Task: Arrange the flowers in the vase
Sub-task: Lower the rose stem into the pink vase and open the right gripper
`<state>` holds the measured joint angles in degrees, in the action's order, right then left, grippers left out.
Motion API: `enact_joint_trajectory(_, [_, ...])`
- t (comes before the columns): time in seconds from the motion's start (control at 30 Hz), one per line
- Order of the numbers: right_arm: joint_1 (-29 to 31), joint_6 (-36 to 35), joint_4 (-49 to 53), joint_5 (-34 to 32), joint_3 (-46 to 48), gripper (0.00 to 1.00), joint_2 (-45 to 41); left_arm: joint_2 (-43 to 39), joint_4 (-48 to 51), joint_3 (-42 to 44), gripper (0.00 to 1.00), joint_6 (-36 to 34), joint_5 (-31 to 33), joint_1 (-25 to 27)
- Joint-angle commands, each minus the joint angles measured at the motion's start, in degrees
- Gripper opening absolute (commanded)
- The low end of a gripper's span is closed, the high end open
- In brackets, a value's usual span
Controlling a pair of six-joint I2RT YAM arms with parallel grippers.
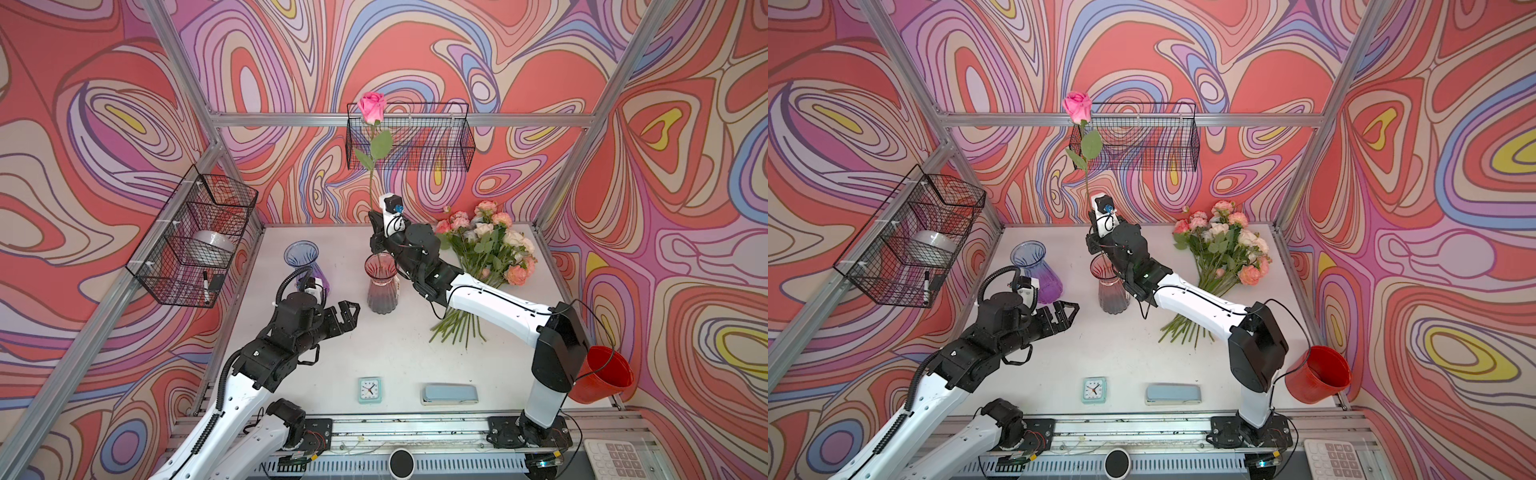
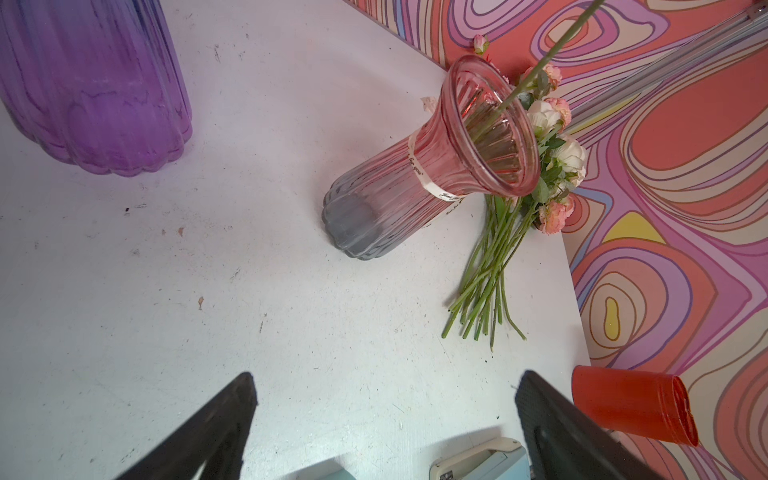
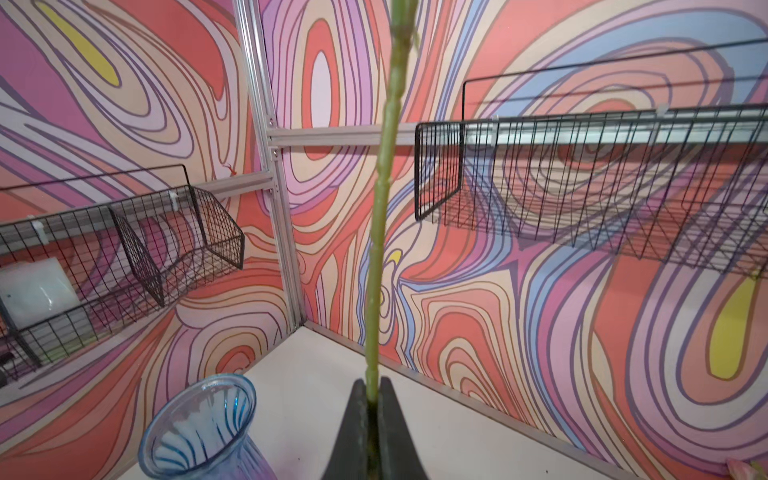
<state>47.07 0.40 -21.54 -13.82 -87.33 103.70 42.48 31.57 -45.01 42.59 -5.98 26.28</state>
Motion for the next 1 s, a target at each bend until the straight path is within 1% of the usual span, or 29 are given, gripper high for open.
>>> enact_joint_trajectory(0.0, [0.3,1.9,-2.0,-0.3,4.1,0.0,-0.5,0.0,0.6,-1.0,1.0,-0.3,-0.3,0.3])
enact_joint_trajectory(0.07, [0.2,3.1,-1.8,-0.1,5.9,0.05,-1.2,0.1,0.3,-1.0,1.0,-0.5,-0.5,0.3])
enact_joint_trajectory(0.13, [0.3,4.1,-1.1,0.8,7.4,0.14,-1.8,0.3,0.2,-1.0,1.0,-0.5,-0.7,0.3])
enact_joint_trajectory(0.17, [0.3,4.6,-0.3,1.1,7.9,0.2,-1.8,0.5,0.0,-1.0,1.0,-0.4,-0.7,0.3])
enact_joint_trajectory(0.2, [0.3,5.2,0.4,1.5,8.4,0.27,-4.0,0.5,-0.1,-1.0,1.0,-0.4,-0.9,0.3])
enact_joint_trajectory(0.27, [0.3,6.3,1.5,1.8,9.5,0.39,-5.3,0.6,-0.4,-1.0,1.0,-0.2,-1.2,0.3])
enact_joint_trajectory(0.3, [0.3,6.8,2.3,1.9,10.1,0.43,-6.2,0.7,-0.5,-1.1,1.0,-0.2,-1.5,0.3])
enact_joint_trajectory(0.37, [0.3,8.1,3.7,1.6,11.3,0.47,-8.0,0.7,-0.7,-1.3,1.0,-0.1,-1.9,0.3])
enact_joint_trajectory(0.47, [0.3,11.1,5.9,0.8,14.2,0.5,-12.1,0.8,-1.0,-1.7,1.0,-0.5,-2.4,0.3])
enact_joint_trajectory(0.57, [0.3,14.7,9.4,0.7,17.7,0.51,-17.3,0.7,-1.5,-1.4,1.0,-0.7,-2.5,0.3])
enact_joint_trajectory(0.63, [0.3,17.6,14.4,-0.8,19.0,0.52,-20.4,0.8,-2.1,-0.9,1.0,-0.4,-2.8,0.3])
enact_joint_trajectory(0.73, [-0.2,22.2,23.9,-4.8,21.2,0.54,-24.5,1.1,-3.4,0.2,1.0,-0.1,-3.5,0.3])
enact_joint_trajectory(0.83, [-5.3,29.4,31.6,-1.5,24.6,0.54,-27.8,1.5,-4.4,1.5,1.0,0.2,-4.1,0.3])
enact_joint_trajectory(0.9, [-11.1,33.7,34.6,2.6,28.6,0.53,-29.6,1.7,-5.2,2.4,1.0,0.3,-4.4,0.3])
enact_joint_trajectory(0.97, [-16.3,36.6,36.8,5.0,31.7,0.51,-30.5,1.9,-5.6,3.0,1.0,0.3,-4.7,0.3])
